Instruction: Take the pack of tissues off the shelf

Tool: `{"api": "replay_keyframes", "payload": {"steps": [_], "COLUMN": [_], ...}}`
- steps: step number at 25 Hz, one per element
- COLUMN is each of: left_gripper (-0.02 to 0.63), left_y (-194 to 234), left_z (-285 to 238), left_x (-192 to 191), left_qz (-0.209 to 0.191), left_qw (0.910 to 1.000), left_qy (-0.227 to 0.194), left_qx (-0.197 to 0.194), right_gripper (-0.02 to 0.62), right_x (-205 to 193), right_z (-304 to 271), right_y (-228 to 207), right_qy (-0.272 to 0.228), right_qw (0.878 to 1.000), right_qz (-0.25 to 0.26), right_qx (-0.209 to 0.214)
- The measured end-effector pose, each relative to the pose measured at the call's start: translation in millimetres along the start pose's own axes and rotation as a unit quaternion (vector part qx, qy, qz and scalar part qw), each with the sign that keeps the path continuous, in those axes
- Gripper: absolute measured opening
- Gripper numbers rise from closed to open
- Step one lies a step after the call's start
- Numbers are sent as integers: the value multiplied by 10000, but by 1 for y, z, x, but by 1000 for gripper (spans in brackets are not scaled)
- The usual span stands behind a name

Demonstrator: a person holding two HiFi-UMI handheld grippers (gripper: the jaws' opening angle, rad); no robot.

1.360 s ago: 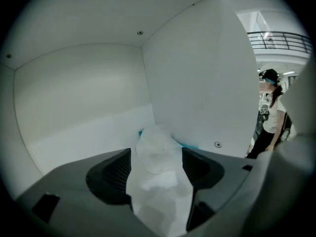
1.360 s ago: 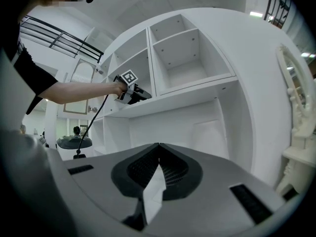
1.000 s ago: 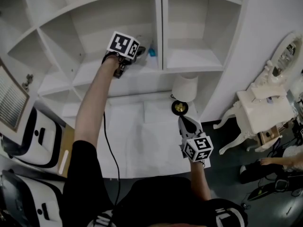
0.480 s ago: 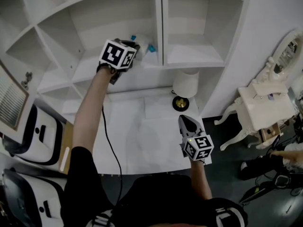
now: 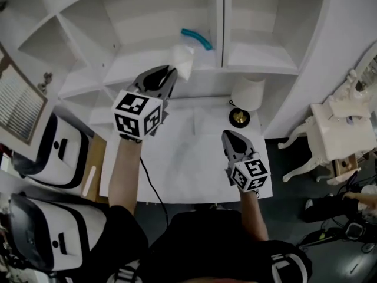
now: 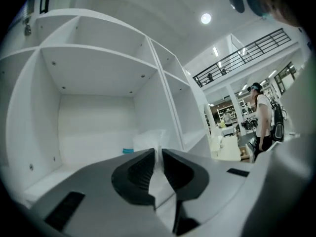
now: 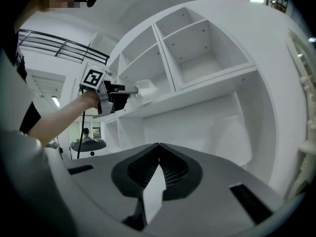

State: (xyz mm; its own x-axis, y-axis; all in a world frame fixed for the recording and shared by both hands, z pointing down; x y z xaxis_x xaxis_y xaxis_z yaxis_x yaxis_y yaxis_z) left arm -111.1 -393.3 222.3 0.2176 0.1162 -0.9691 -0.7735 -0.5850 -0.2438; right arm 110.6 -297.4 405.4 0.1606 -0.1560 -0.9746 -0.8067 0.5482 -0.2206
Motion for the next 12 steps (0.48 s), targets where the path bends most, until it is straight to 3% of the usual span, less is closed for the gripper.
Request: {"api": "replay_keyframes", "payload": {"steps": [7,12], "left_gripper": [52,52], "left_y": [-34,-61], "left_z": [61,96], "left_x": [-29,-60], "left_qz": [353,558], "left_qw": [9973,9952], "left_qy": [-412,-520], "left_qx": [499,620], "right_gripper": [18,18], "right_x": [25,40], "right_z": [-19,-30], "right_y": [27,43], "right_qy": [-291,-431], "right_qw": [9986,9969], "right_qz": [265,475], "right_qx": [359,445]}}
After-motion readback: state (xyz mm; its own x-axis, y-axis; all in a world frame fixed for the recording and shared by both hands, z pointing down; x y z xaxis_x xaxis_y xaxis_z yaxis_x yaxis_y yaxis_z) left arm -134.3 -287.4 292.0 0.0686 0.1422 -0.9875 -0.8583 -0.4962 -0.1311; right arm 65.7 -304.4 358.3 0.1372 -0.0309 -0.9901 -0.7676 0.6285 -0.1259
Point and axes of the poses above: the fingertips, and each gripper's own axes: z backward along the fingers, y to its left, x out of its top, the point moved 7 cm from there along z, backward along the fingers, and after that the axes turned 3 degrees about -z, right-handed, at the moved point
